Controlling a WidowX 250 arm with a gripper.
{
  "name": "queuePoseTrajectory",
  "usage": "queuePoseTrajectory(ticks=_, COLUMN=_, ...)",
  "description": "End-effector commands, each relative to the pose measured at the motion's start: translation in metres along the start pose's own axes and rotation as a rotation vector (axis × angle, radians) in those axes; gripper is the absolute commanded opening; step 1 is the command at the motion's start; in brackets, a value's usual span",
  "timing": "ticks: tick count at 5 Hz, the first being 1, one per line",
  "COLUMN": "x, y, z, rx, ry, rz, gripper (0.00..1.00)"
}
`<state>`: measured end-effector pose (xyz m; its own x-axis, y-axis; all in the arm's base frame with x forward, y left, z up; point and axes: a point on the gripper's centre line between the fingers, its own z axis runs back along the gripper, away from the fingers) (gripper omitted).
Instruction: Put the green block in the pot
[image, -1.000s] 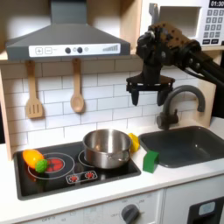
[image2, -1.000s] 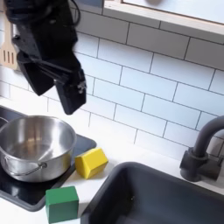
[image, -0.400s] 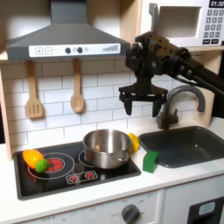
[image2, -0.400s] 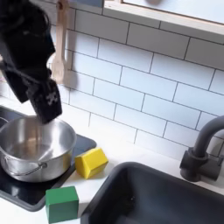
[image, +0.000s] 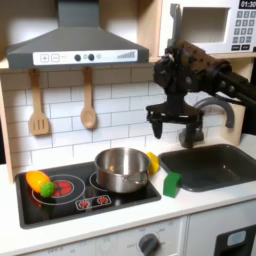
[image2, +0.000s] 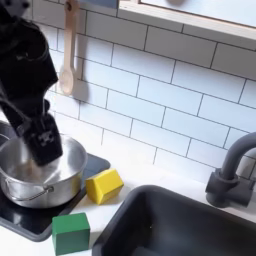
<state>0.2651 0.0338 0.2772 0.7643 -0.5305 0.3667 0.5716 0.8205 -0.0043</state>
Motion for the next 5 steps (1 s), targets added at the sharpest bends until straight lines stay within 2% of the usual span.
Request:
queuePoseTrajectory(ticks=1, x=-0.016, y=-0.017, z=-0.002, rx=0.000, ry=0.020, rz=-0.038, gripper=1.00)
queuePoseTrajectory(ticks=3, x=-0.031, y=-0.016, z=-0.020, rx=0.049, ry=0.080, rz=-0.060, gripper=1.00)
queuePoseTrajectory(ticks=5, x=-0.035, y=-0.023, z=-0.031, rx=0.022, ry=0.096, rz=-0.078, gripper=1.00)
